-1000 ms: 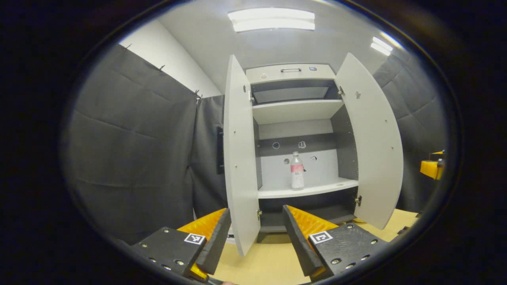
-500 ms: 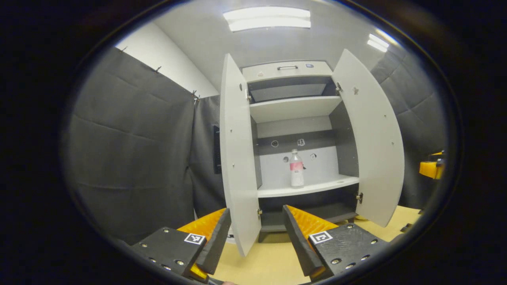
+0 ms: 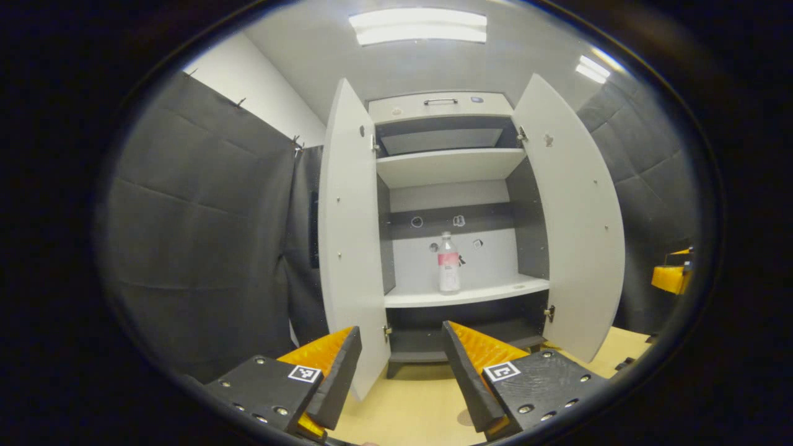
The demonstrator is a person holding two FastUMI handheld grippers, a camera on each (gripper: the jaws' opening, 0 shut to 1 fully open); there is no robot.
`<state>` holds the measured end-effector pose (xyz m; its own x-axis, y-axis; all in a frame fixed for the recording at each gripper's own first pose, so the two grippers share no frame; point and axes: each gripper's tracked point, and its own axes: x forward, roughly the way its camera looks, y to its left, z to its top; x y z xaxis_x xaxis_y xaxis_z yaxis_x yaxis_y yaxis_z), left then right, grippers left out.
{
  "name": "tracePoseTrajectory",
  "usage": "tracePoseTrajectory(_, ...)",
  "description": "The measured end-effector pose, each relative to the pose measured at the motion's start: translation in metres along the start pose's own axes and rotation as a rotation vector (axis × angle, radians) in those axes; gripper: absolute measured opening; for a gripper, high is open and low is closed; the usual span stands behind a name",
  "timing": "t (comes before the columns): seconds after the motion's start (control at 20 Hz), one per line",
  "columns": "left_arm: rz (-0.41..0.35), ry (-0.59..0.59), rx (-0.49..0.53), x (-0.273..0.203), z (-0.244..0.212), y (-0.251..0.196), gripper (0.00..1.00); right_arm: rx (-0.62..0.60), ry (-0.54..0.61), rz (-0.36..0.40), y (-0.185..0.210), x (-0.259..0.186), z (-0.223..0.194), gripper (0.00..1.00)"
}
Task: Grasp the bottle in the cabinet with the left hand and place it on the coaster, then close the right door with the right hand and the left door with the left hand.
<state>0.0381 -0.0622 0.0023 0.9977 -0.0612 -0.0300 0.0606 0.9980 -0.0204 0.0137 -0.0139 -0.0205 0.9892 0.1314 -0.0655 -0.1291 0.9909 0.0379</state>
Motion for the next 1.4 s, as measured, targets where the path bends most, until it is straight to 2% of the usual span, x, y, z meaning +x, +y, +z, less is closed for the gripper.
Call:
tracePoseTrajectory(0.25,-0.030,0.009,-0.050,0.040,0.009,-0.036,0.80,0.004,-0.018,0.028,-0.021,-0.001,0.003,0.98)
tracePoseTrajectory(0.4,-0.048,0.002,-0.068,0.076,0.019,-0.049,0.80,0.021,-0.007,0.006,-0.036,0.003,0.000,1.00)
tracePoseTrajectory(0.5,-0.074,-0.015,-0.048,0.100,0.029,-0.055,0.80,0.026,-0.015,-0.008,-0.041,0.007,0.004,0.98)
tracePoseTrajectory(0.65,-0.106,-0.040,-0.017,0.141,0.044,-0.063,0.80,0.024,-0.028,-0.069,-0.054,0.016,0.007,0.98)
tracePoseTrajectory(0.95,-0.182,-0.066,-0.066,0.214,0.057,-0.080,0.80,0.000,-0.091,-0.152,-0.062,0.039,0.028,0.98)
tracePoseTrajectory(1.25,-0.231,-0.059,-0.099,0.278,0.053,-0.094,0.80,-0.008,-0.092,-0.218,-0.066,0.053,0.032,1.00)
tracePoseTrajectory(1.4,-0.242,-0.042,-0.115,0.307,0.043,-0.097,0.80,-0.016,-0.091,-0.260,-0.071,0.055,0.032,0.98)
